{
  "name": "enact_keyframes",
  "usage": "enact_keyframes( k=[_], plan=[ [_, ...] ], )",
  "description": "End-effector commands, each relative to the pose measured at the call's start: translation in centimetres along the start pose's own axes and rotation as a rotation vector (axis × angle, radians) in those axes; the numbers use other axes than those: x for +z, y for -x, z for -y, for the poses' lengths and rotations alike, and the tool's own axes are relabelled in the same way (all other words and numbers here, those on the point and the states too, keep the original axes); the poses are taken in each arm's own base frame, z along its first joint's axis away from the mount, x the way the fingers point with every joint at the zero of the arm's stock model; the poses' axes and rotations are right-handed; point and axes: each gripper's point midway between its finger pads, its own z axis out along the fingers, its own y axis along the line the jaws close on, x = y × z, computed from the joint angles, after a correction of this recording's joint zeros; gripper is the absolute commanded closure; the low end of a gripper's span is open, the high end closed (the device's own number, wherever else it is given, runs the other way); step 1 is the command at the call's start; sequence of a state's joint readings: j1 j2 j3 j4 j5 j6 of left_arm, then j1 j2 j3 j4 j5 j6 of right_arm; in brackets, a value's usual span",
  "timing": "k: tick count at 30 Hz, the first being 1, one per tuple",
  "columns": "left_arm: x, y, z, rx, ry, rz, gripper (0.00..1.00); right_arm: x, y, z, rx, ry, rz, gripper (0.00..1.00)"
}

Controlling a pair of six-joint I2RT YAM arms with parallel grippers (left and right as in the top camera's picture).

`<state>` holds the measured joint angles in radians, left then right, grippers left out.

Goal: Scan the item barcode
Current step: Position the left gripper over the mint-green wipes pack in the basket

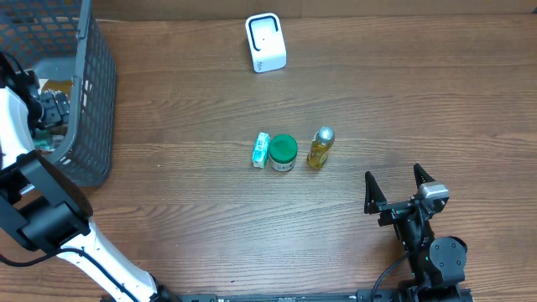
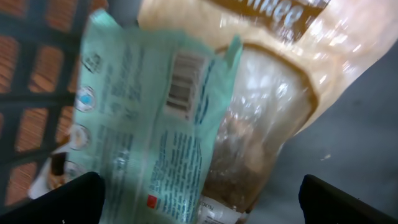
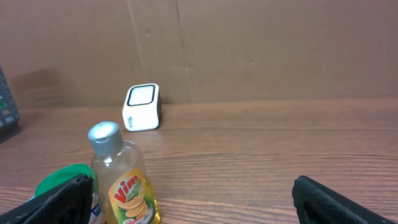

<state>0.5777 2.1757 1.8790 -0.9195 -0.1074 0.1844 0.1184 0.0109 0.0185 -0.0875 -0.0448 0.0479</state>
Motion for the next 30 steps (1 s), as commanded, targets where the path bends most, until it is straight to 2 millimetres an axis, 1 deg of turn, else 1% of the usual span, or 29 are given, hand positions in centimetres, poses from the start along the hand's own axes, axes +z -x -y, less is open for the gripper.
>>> enact_keyframes(
  k=[1,8,13,15,19,21,26,30],
  plan=[
    [1.8,-1.6,0.0,0.061,0.022,-0.050,0.00,0.0,-0.2,0.2,-0.008,-0.008,0.004,0.00],
    [3.4,-2.8,0.5,0.083,0.016,-0.065,0.00,0.0,-0.2,0.2,-0.008,-0.008,0.004,0.00],
    [4.9,-4.5,1.1,0.090,0.009,-0.094,0.00,0.0,-0.2,0.2,-0.008,-0.008,0.004,0.00],
    [5.2,-4.9,1.3,0.092,0.007,-0.100,0.03,0.0,-0.2,0.2,-0.008,-0.008,0.004,0.00],
    [5.0,-4.6,1.4,0.095,0.008,-0.095,0.09,0.0,-0.2,0.2,-0.008,-0.008,0.004,0.00],
    [4.6,-4.4,1.4,0.096,0.007,-0.096,0.17,0.0,-0.2,0.2,-0.008,-0.008,0.004,0.00],
    [3.5,-3.4,1.3,0.090,0.011,-0.086,0.29,0.0,-0.2,0.2,-0.008,-0.008,0.004,0.00],
    [3.0,-2.9,1.4,0.077,0.010,-0.076,0.32,0.0,-0.2,0.2,-0.008,-0.008,0.004,0.00]
  ],
)
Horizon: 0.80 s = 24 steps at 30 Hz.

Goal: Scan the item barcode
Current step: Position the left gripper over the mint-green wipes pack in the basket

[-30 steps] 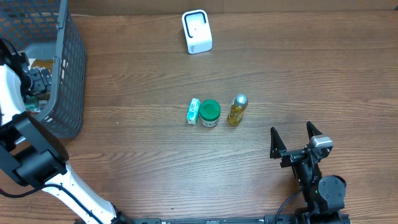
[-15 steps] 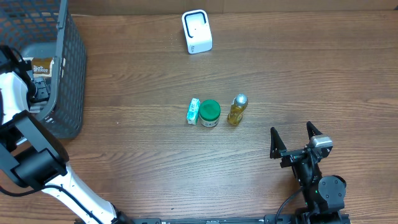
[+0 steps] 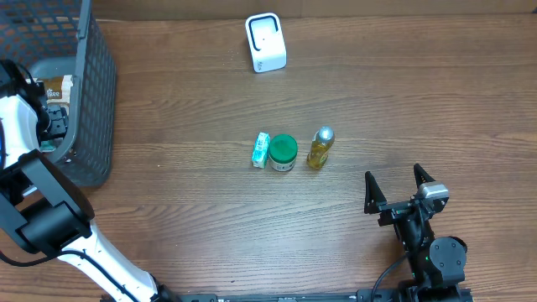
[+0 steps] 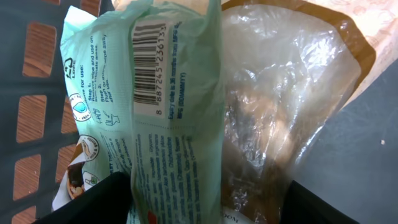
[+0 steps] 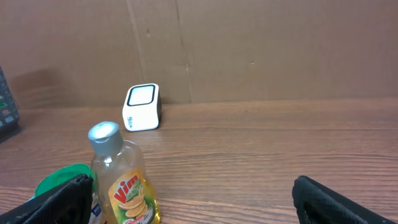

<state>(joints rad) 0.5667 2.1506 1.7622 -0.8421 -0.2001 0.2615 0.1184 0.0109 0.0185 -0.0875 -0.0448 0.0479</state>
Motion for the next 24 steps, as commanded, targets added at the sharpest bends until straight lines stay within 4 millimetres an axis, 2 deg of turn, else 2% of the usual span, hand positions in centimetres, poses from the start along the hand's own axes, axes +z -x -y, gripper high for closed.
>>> enact_keyframes(
  k=[1,9,12,13,16,20,24],
  plan=[
    [1.4,-0.9,2.2,-0.009,-0.077,-0.045,0.32,0.0,-0.2,0.2,-0.008,-0.008,0.004,0.00],
    [1.3,-0.7,2.1,-0.040,-0.070,-0.044,0.19,0.0,-0.2,0.2,-0.008,-0.008,0.004,0.00],
    [0.6,0.0,1.8,-0.043,-0.067,-0.028,0.14,0.0,-0.2,0.2,-0.008,-0.008,0.004,0.00],
    [0.0,0.5,1.6,-0.049,-0.065,-0.020,0.09,0.0,-0.2,0.2,-0.008,-0.008,0.004,0.00],
    [-1.2,1.6,1.1,-0.081,-0.062,0.003,0.00,0.0,-0.2,0.2,-0.008,-0.008,0.004,0.00],
    [-2.6,2.5,0.5,-0.091,-0.057,0.022,0.00,0.0,-0.2,0.2,-0.008,-0.008,0.004,0.00],
    [-2.4,1.9,0.7,-0.094,-0.062,-0.002,0.00,0.0,-0.2,0.2,-0.008,-0.008,0.004,0.00]
  ],
)
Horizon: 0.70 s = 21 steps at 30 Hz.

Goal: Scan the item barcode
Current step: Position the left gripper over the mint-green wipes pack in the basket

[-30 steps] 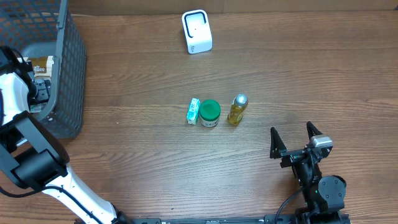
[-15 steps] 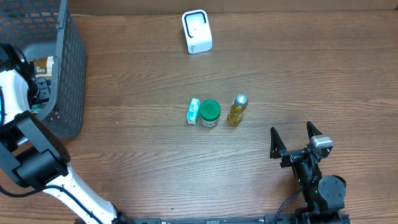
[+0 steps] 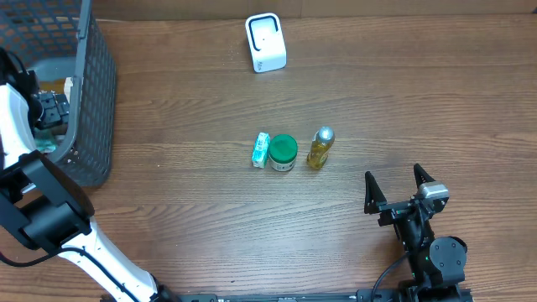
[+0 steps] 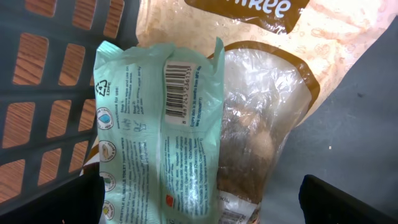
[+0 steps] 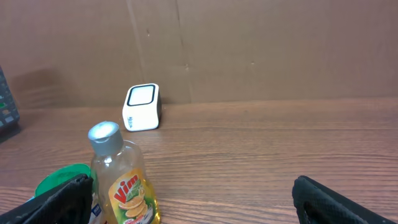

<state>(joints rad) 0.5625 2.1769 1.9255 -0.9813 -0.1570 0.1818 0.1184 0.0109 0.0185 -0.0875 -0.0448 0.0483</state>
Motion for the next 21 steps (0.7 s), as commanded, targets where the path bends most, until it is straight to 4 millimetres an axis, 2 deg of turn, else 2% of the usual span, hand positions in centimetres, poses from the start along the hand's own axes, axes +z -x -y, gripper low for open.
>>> enact_keyframes(
  k=[1,9,21],
  plan=[
    [0.3,-0.2,0.8,-0.018,-0.019,-0.015,0.00,0.0,-0.2,0.2,-0.009,-0.008,0.004,0.00],
    [2.1,-1.3,1.6,-0.003,-0.023,-0.034,0.00,0.0,-0.2,0.2,-0.009,-0.008,0.004,0.00],
    [2.3,-1.4,2.5,0.046,0.002,-0.037,0.00,0.0,-0.2,0.2,-0.009,-0.008,0.004,0.00]
  ],
)
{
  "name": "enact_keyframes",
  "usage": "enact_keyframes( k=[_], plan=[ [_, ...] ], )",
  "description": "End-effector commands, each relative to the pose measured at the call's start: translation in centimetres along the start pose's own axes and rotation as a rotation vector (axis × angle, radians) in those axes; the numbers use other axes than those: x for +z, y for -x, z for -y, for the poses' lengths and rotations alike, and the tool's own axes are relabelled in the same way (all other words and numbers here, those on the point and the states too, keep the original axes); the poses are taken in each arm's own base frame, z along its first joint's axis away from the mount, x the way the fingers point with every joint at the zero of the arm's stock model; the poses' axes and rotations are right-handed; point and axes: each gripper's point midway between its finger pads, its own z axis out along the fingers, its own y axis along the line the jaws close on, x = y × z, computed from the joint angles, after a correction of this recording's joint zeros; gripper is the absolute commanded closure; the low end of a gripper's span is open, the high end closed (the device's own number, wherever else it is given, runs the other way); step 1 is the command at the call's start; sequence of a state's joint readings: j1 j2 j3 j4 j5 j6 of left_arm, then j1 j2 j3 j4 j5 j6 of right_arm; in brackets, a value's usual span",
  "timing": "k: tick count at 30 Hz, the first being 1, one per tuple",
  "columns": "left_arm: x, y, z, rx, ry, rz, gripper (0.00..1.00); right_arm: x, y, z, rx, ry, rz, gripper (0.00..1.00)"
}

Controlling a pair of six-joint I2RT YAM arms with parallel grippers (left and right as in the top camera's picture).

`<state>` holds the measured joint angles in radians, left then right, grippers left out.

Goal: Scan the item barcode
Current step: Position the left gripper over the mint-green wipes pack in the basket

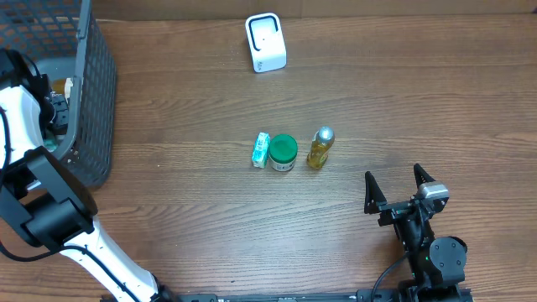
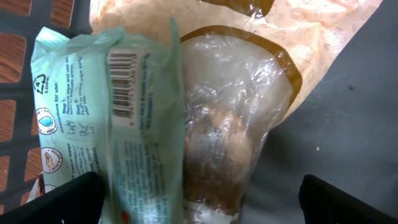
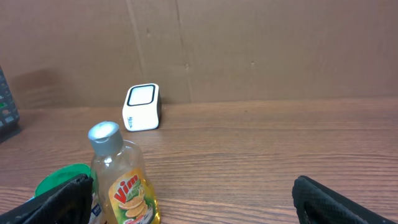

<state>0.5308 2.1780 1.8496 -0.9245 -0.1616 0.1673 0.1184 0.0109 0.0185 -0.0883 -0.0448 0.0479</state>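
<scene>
Inside the grey basket (image 1: pixel 88 101) at the table's left, my left gripper (image 2: pixel 199 208) hangs open over two packets. A mint-green packet (image 2: pixel 93 143) with a barcode (image 2: pixel 122 84) lies by the left finger. A clear and beige bag (image 2: pixel 233 112) lies between the fingers. Neither is held. The white scanner (image 1: pixel 265 42) stands at the far middle of the table, also in the right wrist view (image 3: pixel 142 106). My right gripper (image 1: pixel 401 189) rests open near the front right, with nothing in it.
A small teal box (image 1: pixel 261 150), a green-lidded jar (image 1: pixel 283 153) and a yellow Vim bottle (image 1: pixel 320 148) stand in a row mid-table. The bottle (image 3: pixel 122 180) is close to my right gripper's left finger. The basket's mesh wall (image 2: pixel 12 112) is at the left.
The left wrist view has shifted: the mint-green packet now lies further left and the clear bag sits in the middle between the open fingers. The right arm has not moved.
My left gripper was open in the basket above the mint-green packet and the bag. Then it was closer, with the packet's barcode large in view. Then it stood further back, and now it is over the clear bag. Nothing was taken.
</scene>
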Motion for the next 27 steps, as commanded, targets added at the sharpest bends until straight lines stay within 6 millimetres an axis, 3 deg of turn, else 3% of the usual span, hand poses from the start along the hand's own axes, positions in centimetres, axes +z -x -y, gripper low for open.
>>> enact_keyframes(
  k=[1,8,12,13,15,19,27],
  plan=[
    [0.9,-0.7,0.6,0.030,0.018,-0.027,0.00,0.0,-0.2,0.2,-0.008,-0.007,0.005,0.00],
    [2.6,-2.0,0.8,0.049,0.064,-0.050,0.01,0.0,-0.2,0.2,-0.008,-0.007,0.005,0.00],
    [4.0,-3.4,1.3,0.054,0.062,-0.069,0.07,0.0,-0.2,0.2,-0.008,-0.007,0.005,0.00],
    [4.8,-4.1,1.4,0.060,0.060,-0.078,0.15,0.0,-0.2,0.2,-0.008,-0.007,0.005,0.00],
    [5.5,-4.8,1.6,0.061,0.059,-0.083,0.20,0.0,-0.2,0.2,-0.008,-0.007,0.005,0.00],
    [6.8,-5.9,2.1,0.063,0.055,-0.089,0.21,0.0,-0.2,0.2,-0.008,-0.007,0.005,0.00],
    [7.4,-6.7,3.1,0.063,0.008,-0.095,0.24,0.0,-0.2,0.2,-0.008,-0.007,0.005,0.00]
  ],
)
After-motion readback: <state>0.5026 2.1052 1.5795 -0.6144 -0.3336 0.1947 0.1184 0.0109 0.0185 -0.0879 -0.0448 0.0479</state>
